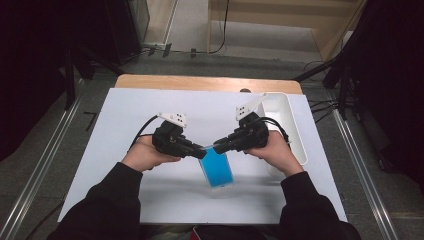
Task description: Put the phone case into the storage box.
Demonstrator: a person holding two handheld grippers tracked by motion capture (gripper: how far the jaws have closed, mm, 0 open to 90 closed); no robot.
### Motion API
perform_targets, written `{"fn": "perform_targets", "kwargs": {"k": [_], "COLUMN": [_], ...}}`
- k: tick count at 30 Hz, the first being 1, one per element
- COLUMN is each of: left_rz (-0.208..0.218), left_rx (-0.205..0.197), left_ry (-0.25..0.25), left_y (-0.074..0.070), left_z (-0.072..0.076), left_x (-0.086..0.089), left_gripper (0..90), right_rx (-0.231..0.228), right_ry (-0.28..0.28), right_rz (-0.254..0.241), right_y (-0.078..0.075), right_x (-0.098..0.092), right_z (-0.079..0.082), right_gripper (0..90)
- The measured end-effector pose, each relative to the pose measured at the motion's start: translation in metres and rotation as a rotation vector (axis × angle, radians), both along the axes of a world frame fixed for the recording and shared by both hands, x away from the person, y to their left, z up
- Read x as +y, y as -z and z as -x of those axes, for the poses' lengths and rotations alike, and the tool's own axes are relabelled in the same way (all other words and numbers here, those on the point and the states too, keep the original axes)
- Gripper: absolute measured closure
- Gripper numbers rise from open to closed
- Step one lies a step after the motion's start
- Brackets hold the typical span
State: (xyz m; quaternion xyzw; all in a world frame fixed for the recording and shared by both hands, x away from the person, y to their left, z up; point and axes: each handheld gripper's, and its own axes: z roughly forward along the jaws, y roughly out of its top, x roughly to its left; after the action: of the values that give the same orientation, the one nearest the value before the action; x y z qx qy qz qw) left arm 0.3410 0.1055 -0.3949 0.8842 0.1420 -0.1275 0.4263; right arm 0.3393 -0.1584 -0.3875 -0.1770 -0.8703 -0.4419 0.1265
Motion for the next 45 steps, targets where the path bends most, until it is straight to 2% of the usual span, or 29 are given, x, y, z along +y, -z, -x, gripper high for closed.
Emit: {"fn": "perform_targets", "kwargs": {"k": [6,7,11,14,17,20,22,23,24,25,28,33,35,39,45], "left_rz": [-0.004,-0.001,-0.002,-0.005,-0.01,-0.015,-0.015,-0.017,-0.019,-0.017,-0.017,-0.034,-0.034,-0.035,-0.019], "left_rx": [-0.003,-0.004,-0.003,-0.005,-0.01,-0.007,0.005,0.0,0.002,0.007,0.009,0.011,0.018,0.025,0.03], "left_ry": [0.001,-0.003,-0.016,-0.021,-0.033,-0.034,-0.048,-0.053,-0.058,-0.064,-0.075,-0.106,-0.13,-0.141,-0.185], "left_y": [-0.002,-0.002,-0.003,-0.004,-0.006,-0.007,-0.008,-0.009,-0.009,-0.01,-0.012,-0.016,-0.018,-0.02,-0.026], "left_z": [0.001,0.001,0.001,0.001,0.001,0.0,0.0,0.0,0.0,-0.001,-0.001,-0.002,-0.002,-0.004,-0.004], "left_x": [-0.001,-0.001,0.001,0.001,0.002,0.003,0.003,0.004,0.004,0.005,0.007,0.01,0.012,0.014,0.017], "left_gripper": [79.5,79.4,79.5,79.5,79.4,79.4,79.4,79.4,79.4,79.4,79.4,79.3,79.2,79.2,79.2], "right_rx": [-0.002,0.0,-0.054,-0.09,-0.144,-0.207,-0.208,-0.205,-0.201,-0.194,-0.189,-0.198,-0.207,-0.216,-0.215], "right_ry": [0.0,-0.002,0.009,0.033,0.068,0.103,0.112,0.115,0.137,0.144,0.147,0.168,0.197,0.261,0.313], "right_rz": [-0.004,-0.005,-0.04,-0.046,-0.058,-0.037,-0.049,-0.064,-0.064,-0.057,-0.092,-0.073,-0.055,-0.019,-0.017], "right_y": [-0.001,-0.001,-0.002,-0.004,-0.004,-0.004,-0.004,-0.003,-0.003,-0.002,-0.001,0.0,0.001,0.003,0.006], "right_x": [0.0,0.0,-0.001,-0.002,-0.003,-0.003,-0.004,-0.004,-0.004,-0.004,-0.005,-0.005,-0.005,-0.004,-0.004], "right_z": [0.001,0.001,0.004,0.005,0.007,0.009,0.009,0.009,0.01,0.01,0.012,0.015,0.018,0.022,0.026], "right_gripper": [68.4,64.3,45.9,36.2,22.1,15.9,15.1,10.1,0.1,0.0,0.0,0.0,0.0,0.0,0.0]}}
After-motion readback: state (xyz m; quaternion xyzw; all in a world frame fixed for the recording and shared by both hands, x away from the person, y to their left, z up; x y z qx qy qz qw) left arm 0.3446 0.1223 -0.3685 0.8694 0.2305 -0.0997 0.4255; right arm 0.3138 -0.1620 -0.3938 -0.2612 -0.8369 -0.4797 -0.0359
